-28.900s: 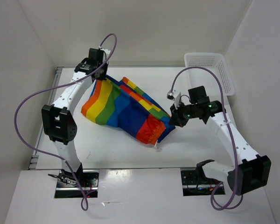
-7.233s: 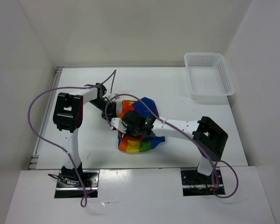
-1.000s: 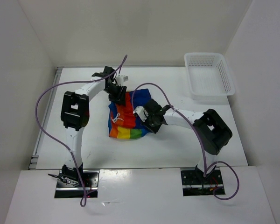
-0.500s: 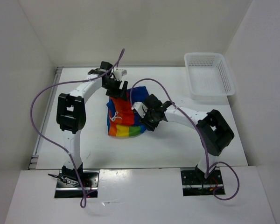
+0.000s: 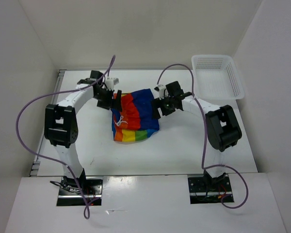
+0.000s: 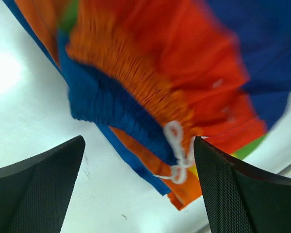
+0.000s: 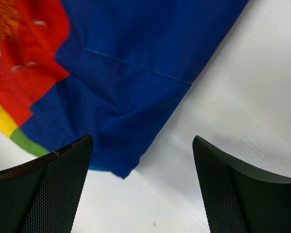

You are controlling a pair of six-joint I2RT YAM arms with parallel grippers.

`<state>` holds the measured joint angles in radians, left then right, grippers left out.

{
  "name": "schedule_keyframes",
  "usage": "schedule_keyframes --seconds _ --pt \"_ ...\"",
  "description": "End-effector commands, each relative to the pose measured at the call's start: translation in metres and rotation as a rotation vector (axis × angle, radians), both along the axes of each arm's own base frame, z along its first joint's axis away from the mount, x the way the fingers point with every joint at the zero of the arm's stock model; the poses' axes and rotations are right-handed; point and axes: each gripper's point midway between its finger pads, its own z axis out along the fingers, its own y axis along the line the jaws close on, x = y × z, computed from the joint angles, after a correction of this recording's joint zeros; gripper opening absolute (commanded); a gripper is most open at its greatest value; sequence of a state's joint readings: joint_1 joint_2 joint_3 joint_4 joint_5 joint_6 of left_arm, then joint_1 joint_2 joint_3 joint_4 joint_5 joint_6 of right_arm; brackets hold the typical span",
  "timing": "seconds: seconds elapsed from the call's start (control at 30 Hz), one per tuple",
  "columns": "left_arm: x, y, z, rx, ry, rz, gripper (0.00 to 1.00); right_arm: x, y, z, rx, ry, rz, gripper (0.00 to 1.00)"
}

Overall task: Fold and stack the shorts
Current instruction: Fold the shorts

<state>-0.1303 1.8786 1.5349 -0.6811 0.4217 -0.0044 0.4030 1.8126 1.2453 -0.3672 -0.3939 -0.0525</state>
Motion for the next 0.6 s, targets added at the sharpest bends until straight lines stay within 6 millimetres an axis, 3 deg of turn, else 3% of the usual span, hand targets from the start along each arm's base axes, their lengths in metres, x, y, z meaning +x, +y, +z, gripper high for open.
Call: schedule_keyframes --seconds 0.0,0.13,0.27,0.3,0.4,0.47,0.5,0.53,0.57 --pt "-0.02 0.008 -0.042 0.028 0.14 0.009 0.99 0.007 0.021 -0.008 0.087 0.044 -0.018 0.88" --pt "-0.029 0.011 -0.069 0.028 0.218 0.014 0.99 0.002 0.023 -0.025 0.114 0.113 -0.072 0.82" --pt "-0.039 0.005 -0.091 -0.007 0.297 -0.001 0.99 -0.011 0.021 -0.04 0.114 0.174 -0.094 0.54" --pt "-0.04 0.004 -0.094 -0.014 0.307 -0.004 0.94 -0.015 0.019 -0.045 0.107 0.188 -0.095 0.37" --pt "-0.037 0.002 -0.101 -0.021 0.328 -0.006 0.8 -0.018 0.016 -0.042 0.097 0.18 -0.093 0.16" --pt "-0.036 0.002 -0.102 -0.02 0.335 -0.006 0.78 -0.02 0.014 -0.042 0.087 0.164 -0.071 0.21" --pt "-0.033 0.001 -0.099 -0.021 0.325 -0.006 0.81 -0.022 0.013 -0.04 0.084 0.16 -0.064 0.52" --pt "-0.033 0.001 -0.099 -0.021 0.325 -0.006 0.88 -0.02 0.013 -0.035 0.084 0.141 -0.053 0.66" --pt "-0.033 0.001 -0.099 -0.021 0.325 -0.006 0.9 -0.022 0.011 -0.037 0.069 0.133 -0.03 0.73"
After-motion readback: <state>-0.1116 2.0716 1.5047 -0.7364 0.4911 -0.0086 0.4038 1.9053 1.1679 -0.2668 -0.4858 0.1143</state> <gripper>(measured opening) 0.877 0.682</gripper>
